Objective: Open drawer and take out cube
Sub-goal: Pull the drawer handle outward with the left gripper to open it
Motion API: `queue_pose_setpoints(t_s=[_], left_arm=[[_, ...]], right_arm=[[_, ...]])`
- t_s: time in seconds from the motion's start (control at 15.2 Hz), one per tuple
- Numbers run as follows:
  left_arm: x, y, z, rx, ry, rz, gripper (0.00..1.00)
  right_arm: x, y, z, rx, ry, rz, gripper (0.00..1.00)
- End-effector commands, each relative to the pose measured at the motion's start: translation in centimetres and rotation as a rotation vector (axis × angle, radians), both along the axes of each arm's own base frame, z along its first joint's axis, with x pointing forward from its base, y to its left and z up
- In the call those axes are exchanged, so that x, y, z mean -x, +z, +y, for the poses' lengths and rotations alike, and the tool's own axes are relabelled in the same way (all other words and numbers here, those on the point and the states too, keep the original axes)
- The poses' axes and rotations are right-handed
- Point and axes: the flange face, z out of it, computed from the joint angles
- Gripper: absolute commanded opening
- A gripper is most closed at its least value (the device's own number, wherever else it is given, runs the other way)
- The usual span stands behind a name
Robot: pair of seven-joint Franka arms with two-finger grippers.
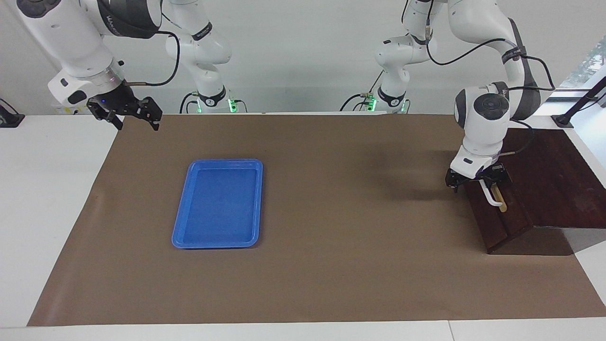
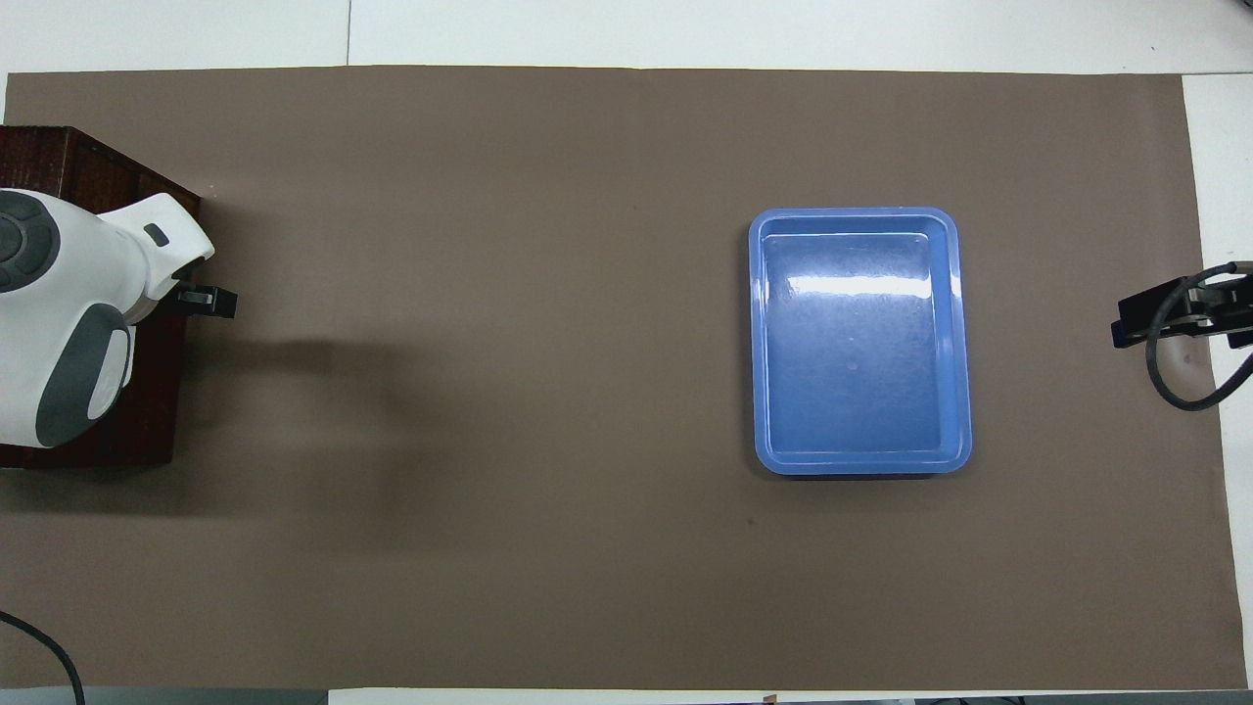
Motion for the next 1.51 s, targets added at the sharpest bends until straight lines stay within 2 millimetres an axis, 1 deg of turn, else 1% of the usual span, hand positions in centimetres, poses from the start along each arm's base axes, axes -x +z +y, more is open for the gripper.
queue_pose_setpoints(t_s=[0.0,0.13,0.59,0.72,0.99,1.05,1.25,1.45], left_arm=[[0.3,-0.4,-0.9,-0.014,-0.036,-0.001,1.0],[0.4,-0.3,-2.8,-0.013,-0.064,0.0,1.0],[1.0,-0.3,-7.0,-0.013,-0.129,0.016,1.0],[1.4,-0.3,-9.0,-0.02,-0.156,0.033,1.0],[1.8,-0.3,-10.4,-0.021,-0.177,0.043,1.0],[1.9,-0.2,-11.0,-0.01,-0.178,0.044,1.0],[2.1,-0.3,-11.8,0.014,-0.171,0.047,1.0],[2.1,-0.2,-12.0,0.012,-0.174,0.048,1.0]], right_arm=[[0.2,0.1,0.0,0.006,-0.006,0.012,1.0],[0.2,0.1,0.0,0.006,-0.006,0.012,1.0],[0.2,0.1,0.0,0.006,-0.006,0.012,1.0],[0.2,0.1,0.0,0.006,-0.006,0.012,1.0],[0.2,0.1,0.0,0.006,-0.006,0.012,1.0],[0.2,0.1,0.0,0.006,-0.006,0.012,1.0],[0.2,0.1,0.0,0.006,-0.006,0.012,1.0],[0.2,0.1,0.0,0.006,-0.006,0.012,1.0]])
